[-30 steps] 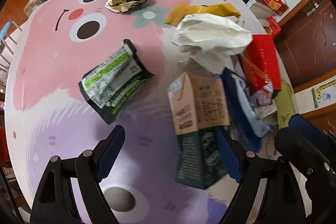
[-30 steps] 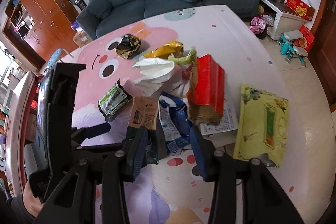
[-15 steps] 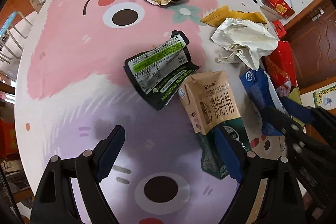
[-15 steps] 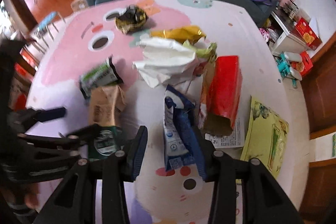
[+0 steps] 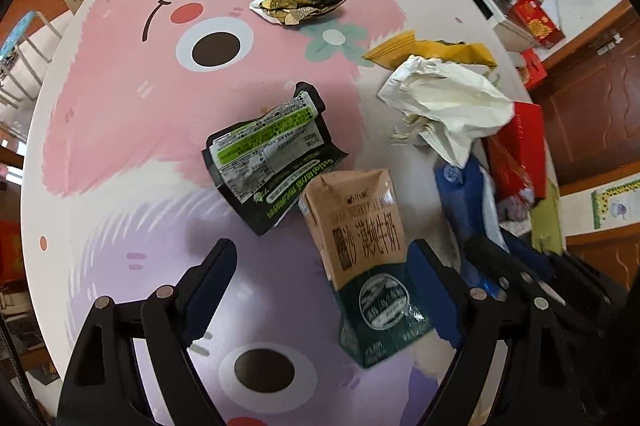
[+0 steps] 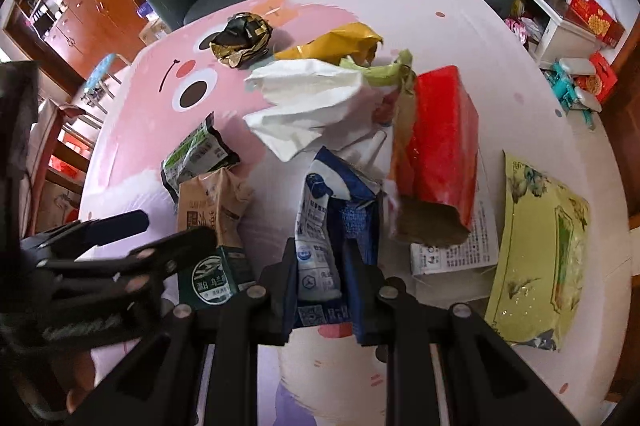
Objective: Collect trash
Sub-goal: 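Grasp the brown-and-green milk carton with the left gripper, then carry both cartons to the black bin and open both grippers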
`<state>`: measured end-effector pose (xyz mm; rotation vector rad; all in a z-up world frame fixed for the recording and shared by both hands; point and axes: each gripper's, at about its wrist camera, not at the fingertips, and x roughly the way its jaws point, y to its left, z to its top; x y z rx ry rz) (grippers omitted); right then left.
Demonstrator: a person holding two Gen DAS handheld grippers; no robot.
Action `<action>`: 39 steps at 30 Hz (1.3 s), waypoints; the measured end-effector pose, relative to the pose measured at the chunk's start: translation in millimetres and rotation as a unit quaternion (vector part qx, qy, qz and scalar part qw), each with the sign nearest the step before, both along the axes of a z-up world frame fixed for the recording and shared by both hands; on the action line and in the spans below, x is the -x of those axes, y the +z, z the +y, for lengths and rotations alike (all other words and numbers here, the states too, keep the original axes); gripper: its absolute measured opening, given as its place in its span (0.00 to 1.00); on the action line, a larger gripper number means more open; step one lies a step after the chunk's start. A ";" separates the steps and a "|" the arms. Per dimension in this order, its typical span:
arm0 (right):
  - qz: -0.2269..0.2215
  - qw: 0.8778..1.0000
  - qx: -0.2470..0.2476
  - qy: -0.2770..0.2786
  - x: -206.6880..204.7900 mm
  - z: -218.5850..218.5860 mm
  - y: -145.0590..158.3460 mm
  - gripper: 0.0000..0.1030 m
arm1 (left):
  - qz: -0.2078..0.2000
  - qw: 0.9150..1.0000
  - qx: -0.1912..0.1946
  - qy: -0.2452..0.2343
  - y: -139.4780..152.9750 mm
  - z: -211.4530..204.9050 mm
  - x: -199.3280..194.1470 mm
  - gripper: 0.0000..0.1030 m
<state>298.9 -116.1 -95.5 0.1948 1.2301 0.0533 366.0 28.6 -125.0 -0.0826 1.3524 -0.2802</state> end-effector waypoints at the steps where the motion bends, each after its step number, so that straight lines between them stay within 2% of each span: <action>1: -0.001 1.000 -0.004 0.003 0.7 -1.1 0.0 0.20 | 0.004 1.000 0.000 0.002 -2.6 -3.0 -2.4 0.83; 5: -0.006 1.000 -0.010 0.011 2.6 -1.9 -0.5 0.20 | 0.015 1.000 0.003 0.003 -12.1 -14.4 -9.1 0.83; 12: -0.009 1.000 -0.024 0.007 5.2 -6.2 -1.1 0.20 | 0.019 1.000 0.011 -0.007 -9.9 -37.1 -15.9 0.83; 13: -0.009 1.000 -0.026 0.006 5.5 -7.1 -1.3 0.20 | 0.024 1.000 0.010 -0.006 -11.7 -38.9 -16.1 0.81; 15: -0.009 1.000 -0.030 0.006 6.6 -8.0 -1.5 0.21 | 0.035 0.999 0.008 -0.004 -15.9 -40.9 -16.0 0.62; 18: -0.009 0.999 -0.033 0.008 8.2 -7.6 -1.7 0.21 | 0.064 0.998 0.006 0.002 -27.2 -40.4 -13.5 0.61; 22: -0.009 0.999 -0.040 0.013 13.4 -5.3 -2.3 0.21 | 0.050 0.999 -0.016 -0.006 -28.7 -47.2 -6.6 0.61; 23: -0.008 0.999 -0.044 0.015 15.2 -4.7 -2.5 0.21 | 0.042 0.999 -0.022 -0.009 -28.6 -49.7 -4.0 0.49; 24: -0.009 0.999 -0.046 0.017 17.5 -4.2 -2.2 0.20 | 0.036 0.999 -0.025 -0.013 -27.7 -52.6 -1.6 0.42; 26: -0.012 0.998 -0.053 0.018 22.3 -3.8 -0.8 0.20 | 0.035 0.999 -0.016 -0.015 -26.9 -58.7 3.1 0.41; 31: -0.023 0.997 -0.062 0.030 41.5 0.1 9.1 0.20 | 0.000 1.000 -0.006 -0.012 -11.2 -61.1 30.2 0.41; 39: -0.063 0.993 -0.098 0.027 93.7 -9.1 43.4 0.20 | -0.034 0.999 0.011 0.000 24.8 -49.5 89.5 0.41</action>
